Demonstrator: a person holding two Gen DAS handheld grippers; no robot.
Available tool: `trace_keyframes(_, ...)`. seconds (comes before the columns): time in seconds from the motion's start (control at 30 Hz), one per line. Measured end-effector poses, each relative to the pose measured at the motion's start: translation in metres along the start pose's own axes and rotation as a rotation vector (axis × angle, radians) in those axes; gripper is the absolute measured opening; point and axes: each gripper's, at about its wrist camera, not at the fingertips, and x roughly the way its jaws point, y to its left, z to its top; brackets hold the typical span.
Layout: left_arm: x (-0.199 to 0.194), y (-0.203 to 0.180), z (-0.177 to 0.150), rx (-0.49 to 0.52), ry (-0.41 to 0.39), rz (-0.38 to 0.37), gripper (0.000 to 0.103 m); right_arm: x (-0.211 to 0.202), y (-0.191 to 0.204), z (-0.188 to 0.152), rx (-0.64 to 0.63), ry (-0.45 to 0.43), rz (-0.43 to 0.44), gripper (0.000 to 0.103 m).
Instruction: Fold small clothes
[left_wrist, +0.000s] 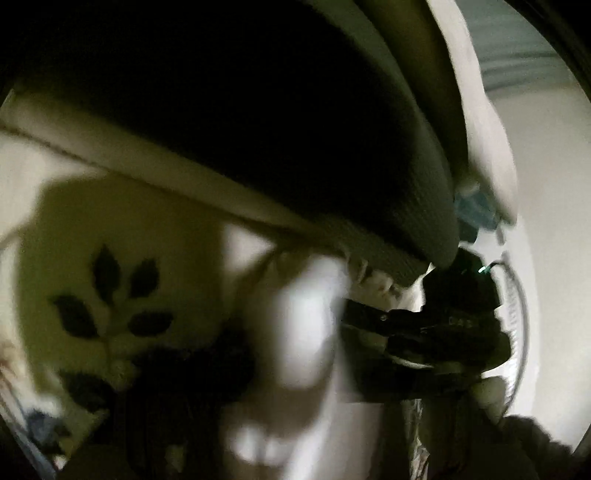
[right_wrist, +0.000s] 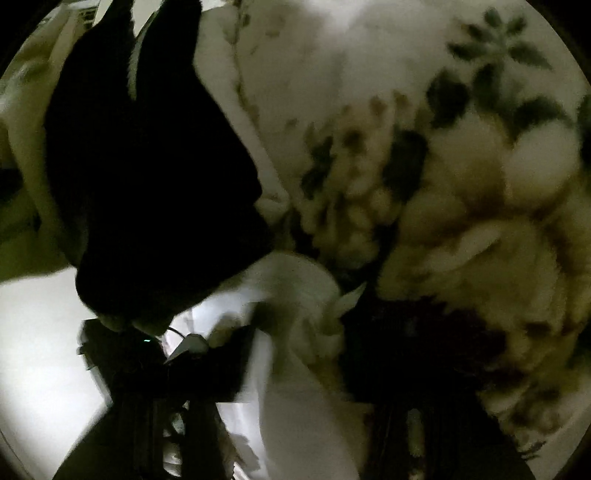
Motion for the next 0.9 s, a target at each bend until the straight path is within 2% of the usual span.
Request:
trace_keyframes(0.17,-0.030,-0.015,-0.018,0.040,-0.059,0.006,0.008,-0.014,0.026,-0.015,-0.034,-0.055,0.026,0.007)
trace_keyframes(0.33,-0.071,-0.040,-0.045,0.109,-0.107,0.014,0.008,-0.030,0.072,-0.031,-0.104,-0.095,0.039,0.007)
trace_keyframes(0.43,-0.079,-0.046,-0.040,0.143,-0.140,0.018,0.008,-0.043,0.096,-0.045,-0.160,-0.112,0.039,0.007)
trace_keyframes(0.5,-0.076,-0.053,-0.045,0.167,-0.159,0.020,0.009,-0.048,0.106,-0.066,-0.201,-0.118,0.035,0.007)
trace_keyframes(0.67,-0.110,-0.051,-0.090,0.217,-0.171,0.036,0.014,-0.051,0.143,-0.117,-0.345,-0.112,0.012,0.007)
trace_keyframes(0.73,-0.130,-0.040,-0.116,0.207,-0.140,0.041,0.023,-0.054,0.151,-0.143,-0.401,-0.078,-0.005,0.009)
trace_keyframes(0.8,-0.149,-0.029,-0.154,0.159,-0.107,0.066,0.060,-0.048,0.154,-0.174,-0.432,-0.033,-0.020,0.013)
trace_keyframes(0.83,-0.145,-0.037,-0.167,0.135,-0.096,0.066,0.066,-0.048,0.145,-0.192,-0.443,0.015,-0.035,0.016)
trace_keyframes(0.87,-0.146,-0.035,-0.180,0.111,-0.085,0.074,0.068,-0.047,0.135,-0.210,-0.448,0.079,-0.052,0.018)
trace_keyframes(0.9,-0.152,-0.029,-0.198,0.085,-0.063,0.089,0.068,-0.055,0.114,-0.227,-0.446,0.134,-0.066,0.025)
